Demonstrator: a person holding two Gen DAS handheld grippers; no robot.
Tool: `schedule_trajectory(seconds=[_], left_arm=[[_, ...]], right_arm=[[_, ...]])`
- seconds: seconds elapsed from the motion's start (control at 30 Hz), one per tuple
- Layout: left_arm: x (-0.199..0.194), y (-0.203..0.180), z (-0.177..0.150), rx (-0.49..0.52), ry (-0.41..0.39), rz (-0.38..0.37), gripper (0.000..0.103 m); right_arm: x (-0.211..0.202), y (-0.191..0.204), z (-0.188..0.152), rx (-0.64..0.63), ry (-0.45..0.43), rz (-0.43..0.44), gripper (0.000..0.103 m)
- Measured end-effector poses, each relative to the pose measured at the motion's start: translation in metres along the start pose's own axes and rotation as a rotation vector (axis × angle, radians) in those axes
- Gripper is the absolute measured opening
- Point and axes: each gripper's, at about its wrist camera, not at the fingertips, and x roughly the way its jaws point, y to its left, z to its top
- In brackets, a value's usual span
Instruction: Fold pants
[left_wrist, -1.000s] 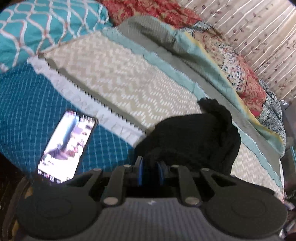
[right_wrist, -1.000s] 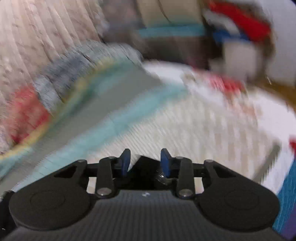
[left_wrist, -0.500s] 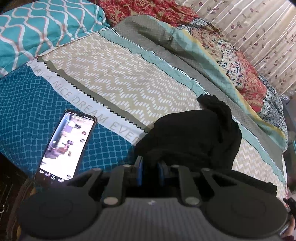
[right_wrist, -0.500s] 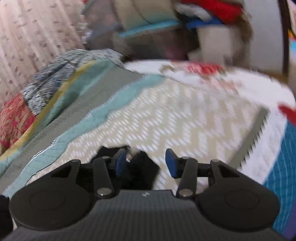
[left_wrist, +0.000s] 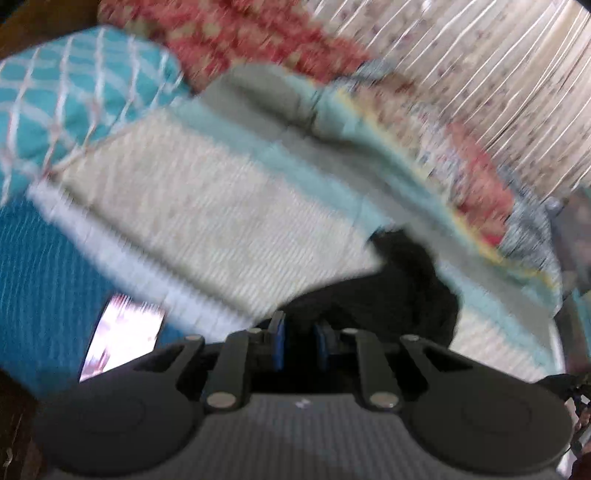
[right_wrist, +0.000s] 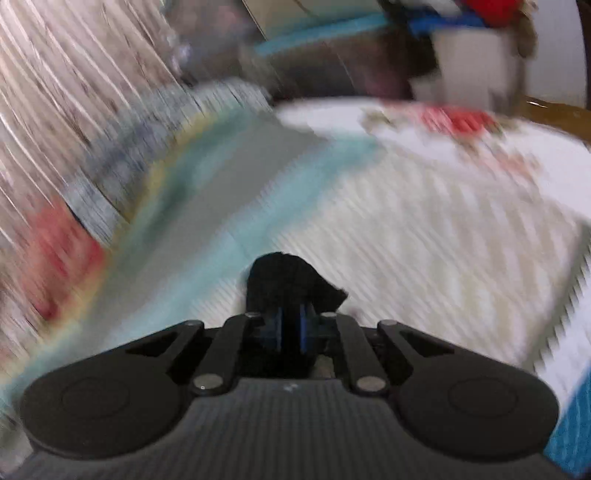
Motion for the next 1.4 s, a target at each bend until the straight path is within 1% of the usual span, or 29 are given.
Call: schedule_trajectory(seconds=[0.07, 0.13, 0.2, 0.23, 0.33, 0.43, 0.53, 0.6, 0.63, 0.67, 0.7, 0.73, 0.77, 0.8, 0.83, 0.87, 0.9, 0.93, 0.97, 1.0, 1.03, 1.07, 1.13, 1.17, 1.2, 1.23, 1.27, 1.33, 1.4], left_arm=[[-0.009, -0.017, 0.02, 0.016, -0.052, -0.046, 0.016], [-0.021, -0.033, 0.031, 0.034, -0.104, -0.098, 0.016], [-0.027, -0.043, 0.032, 0.05, -0.116, -0.138, 0.016], [-0.027, -0.045, 0.028, 0.057, -0.105, -0.151, 0.016], [-0.017, -0.038, 0.005, 0.057, -0.032, -0.15, 0.016], [0.002, -0.017, -0.036, 0.026, 0.089, -0.129, 0.016], [0.025, 0.005, -0.09, -0.023, 0.243, -0.102, 0.016], [0.039, 0.014, -0.124, -0.043, 0.341, -0.077, 0.017], [0.042, 0.018, -0.142, -0.038, 0.375, -0.056, 0.019], [0.041, 0.019, -0.153, -0.02, 0.393, -0.039, 0.021], [0.038, 0.019, -0.159, 0.005, 0.397, -0.033, 0.024], [0.031, 0.019, -0.158, 0.019, 0.382, -0.042, 0.025], [0.022, 0.022, -0.154, 0.022, 0.36, -0.061, 0.025], [0.014, 0.024, -0.148, 0.019, 0.336, -0.083, 0.029], [0.002, 0.028, -0.138, 0.013, 0.29, -0.109, 0.032], [-0.008, 0.032, -0.128, 0.013, 0.239, -0.114, 0.033], [-0.015, 0.034, -0.118, 0.017, 0.19, -0.109, 0.038], [-0.021, 0.037, -0.106, 0.019, 0.138, -0.101, 0.042], [-0.021, 0.04, -0.092, 0.019, 0.091, -0.095, 0.043], [-0.018, 0.04, -0.08, 0.018, 0.068, -0.089, 0.043], [-0.009, 0.037, -0.068, 0.02, 0.054, -0.088, 0.043], [0.003, 0.032, -0.056, 0.032, 0.039, -0.099, 0.044], [0.031, 0.018, -0.04, 0.067, 0.014, -0.11, 0.055], [0.051, 0.011, -0.032, 0.078, 0.012, -0.115, 0.058], [0.067, 0.004, -0.028, 0.085, 0.019, -0.127, 0.063], [0.086, -0.002, -0.024, 0.084, 0.037, -0.133, 0.068], [0.104, -0.007, -0.02, 0.073, 0.062, -0.127, 0.071], [0.132, -0.015, -0.022, 0.054, 0.098, -0.137, 0.072], [0.144, -0.015, -0.033, 0.042, 0.108, -0.136, 0.073]], right_arm=[[-0.014, 0.02, 0.034, 0.014, -0.068, 0.034, 0.011], [-0.034, 0.028, 0.059, 0.04, -0.135, 0.068, 0.011], [-0.051, 0.021, 0.072, 0.066, -0.177, 0.101, 0.011], [-0.059, 0.013, 0.074, 0.074, -0.19, 0.109, 0.011], [-0.07, -0.028, 0.065, 0.109, -0.176, 0.112, 0.011], [-0.072, -0.08, 0.038, 0.155, -0.112, 0.072, 0.012], [-0.067, -0.135, 0.004, 0.216, -0.047, -0.042, 0.012], [-0.06, -0.165, -0.017, 0.266, -0.002, -0.152, 0.013], [-0.057, -0.175, -0.025, 0.28, 0.022, -0.198, 0.018], [-0.054, -0.182, -0.031, 0.295, 0.043, -0.229, 0.021], [-0.054, -0.185, -0.035, 0.31, 0.049, -0.259, 0.036], [-0.056, -0.186, -0.036, 0.325, 0.042, -0.272, 0.055], [-0.061, -0.184, -0.036, 0.338, 0.017, -0.274, 0.059], [-0.07, -0.181, -0.036, 0.338, -0.031, -0.283, 0.06], [-0.079, -0.179, -0.034, 0.324, -0.078, -0.301, 0.06], [-0.089, -0.172, -0.034, 0.306, -0.129, -0.32, 0.06], [-0.1, -0.164, -0.033, 0.293, -0.186, -0.337, 0.057], [-0.109, -0.155, -0.032, 0.281, -0.238, -0.326, 0.053], [-0.114, -0.149, -0.031, 0.253, -0.266, -0.284, 0.052], [-0.116, -0.133, -0.028, 0.198, -0.266, -0.227, 0.051], [-0.115, -0.112, -0.025, 0.134, -0.241, -0.168, 0.051], [-0.11, -0.085, -0.024, 0.056, -0.195, -0.097, 0.051], [-0.098, -0.018, -0.03, -0.117, -0.084, 0.049, 0.051], [-0.092, 0.018, -0.037, -0.203, -0.027, 0.12, 0.051], [-0.084, 0.058, -0.048, -0.295, 0.034, 0.192, 0.052], [-0.077, 0.096, -0.06, -0.38, 0.083, 0.248, 0.052], [-0.069, 0.135, -0.076, -0.47, 0.122, 0.293, 0.052], [-0.054, 0.213, -0.114, -0.652, 0.18, 0.359, 0.058], [-0.035, 0.284, -0.157, -0.797, 0.243, 0.422, 0.06]])
